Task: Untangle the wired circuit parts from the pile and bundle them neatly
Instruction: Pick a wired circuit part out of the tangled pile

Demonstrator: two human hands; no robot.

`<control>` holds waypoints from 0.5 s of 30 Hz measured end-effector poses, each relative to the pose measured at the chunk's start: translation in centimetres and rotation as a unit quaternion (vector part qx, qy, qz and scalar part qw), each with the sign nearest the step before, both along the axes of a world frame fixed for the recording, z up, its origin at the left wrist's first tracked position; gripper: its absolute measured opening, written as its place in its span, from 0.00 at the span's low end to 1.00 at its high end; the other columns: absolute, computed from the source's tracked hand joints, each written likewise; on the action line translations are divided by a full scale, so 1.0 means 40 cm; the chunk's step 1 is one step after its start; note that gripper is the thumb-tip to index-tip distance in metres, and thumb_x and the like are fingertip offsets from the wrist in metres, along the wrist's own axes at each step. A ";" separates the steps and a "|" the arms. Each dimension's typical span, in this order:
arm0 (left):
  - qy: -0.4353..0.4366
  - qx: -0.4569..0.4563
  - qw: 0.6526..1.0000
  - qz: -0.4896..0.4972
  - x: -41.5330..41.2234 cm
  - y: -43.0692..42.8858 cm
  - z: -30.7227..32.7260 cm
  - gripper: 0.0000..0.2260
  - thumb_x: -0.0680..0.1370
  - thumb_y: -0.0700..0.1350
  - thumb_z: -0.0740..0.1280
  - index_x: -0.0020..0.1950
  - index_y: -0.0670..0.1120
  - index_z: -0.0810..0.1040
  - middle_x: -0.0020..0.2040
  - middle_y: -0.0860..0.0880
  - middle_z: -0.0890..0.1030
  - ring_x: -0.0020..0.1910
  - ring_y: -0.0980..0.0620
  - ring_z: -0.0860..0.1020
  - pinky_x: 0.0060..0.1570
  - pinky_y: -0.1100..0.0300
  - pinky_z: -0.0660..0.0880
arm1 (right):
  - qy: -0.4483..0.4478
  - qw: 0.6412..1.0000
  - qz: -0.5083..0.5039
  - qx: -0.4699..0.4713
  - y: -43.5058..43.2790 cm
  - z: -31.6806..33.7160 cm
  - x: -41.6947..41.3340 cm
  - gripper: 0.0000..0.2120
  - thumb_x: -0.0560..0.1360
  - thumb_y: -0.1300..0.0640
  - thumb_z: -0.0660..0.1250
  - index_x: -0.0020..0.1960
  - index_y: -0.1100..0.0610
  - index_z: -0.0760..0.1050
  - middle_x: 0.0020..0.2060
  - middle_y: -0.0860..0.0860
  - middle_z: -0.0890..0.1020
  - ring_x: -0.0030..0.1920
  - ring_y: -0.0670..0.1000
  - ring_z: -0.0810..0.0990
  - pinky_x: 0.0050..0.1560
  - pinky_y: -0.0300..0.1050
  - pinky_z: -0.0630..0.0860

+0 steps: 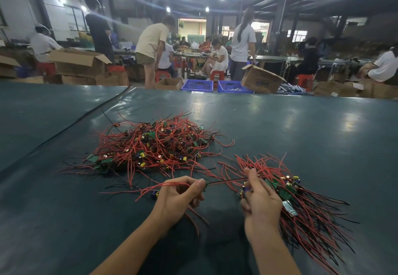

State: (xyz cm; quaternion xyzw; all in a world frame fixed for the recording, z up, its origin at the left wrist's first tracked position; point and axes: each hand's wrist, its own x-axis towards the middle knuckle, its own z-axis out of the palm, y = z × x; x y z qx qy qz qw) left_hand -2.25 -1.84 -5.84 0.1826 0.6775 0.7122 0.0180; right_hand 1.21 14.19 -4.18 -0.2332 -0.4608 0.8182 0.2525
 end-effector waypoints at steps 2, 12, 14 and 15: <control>-0.036 0.028 0.999 0.009 0.001 0.001 0.000 0.13 0.68 0.56 0.73 0.35 0.47 0.83 0.32 0.45 0.80 0.29 0.52 0.76 0.32 0.61 0.74 | 0.017 1.000 -0.012 0.014 0.012 -0.002 0.002 0.08 0.76 0.55 0.70 0.41 0.56 0.85 0.27 0.49 0.70 0.22 0.43 0.59 0.19 0.34 0.58; -0.246 0.296 0.923 0.023 -0.026 -0.026 0.027 0.17 0.71 0.61 0.64 0.40 0.48 0.76 0.32 0.51 0.74 0.27 0.54 0.72 0.29 0.62 0.74 | 0.172 0.958 0.195 0.119 -0.061 0.011 0.035 0.33 0.60 0.24 0.69 0.47 0.51 0.86 0.35 0.52 0.82 0.25 0.44 0.67 0.24 0.36 0.62; -0.252 0.305 0.915 -0.077 -0.019 -0.026 0.041 0.18 0.70 0.63 0.67 0.38 0.48 0.75 0.32 0.51 0.70 0.28 0.54 0.70 0.29 0.62 0.72 | 0.133 0.964 0.184 0.137 -0.066 0.012 0.038 0.34 0.64 0.22 0.63 0.48 0.50 0.86 0.32 0.50 0.80 0.25 0.44 0.67 0.24 0.36 0.62; -0.248 0.290 0.915 -0.129 -0.014 -0.024 0.047 0.20 0.68 0.64 0.71 0.36 0.48 0.75 0.31 0.52 0.69 0.27 0.55 0.69 0.29 0.62 0.70 | 0.101 0.966 0.186 0.146 -0.070 0.013 0.038 0.32 0.67 0.24 0.62 0.46 0.51 0.86 0.30 0.50 0.78 0.25 0.44 0.67 0.24 0.36 0.61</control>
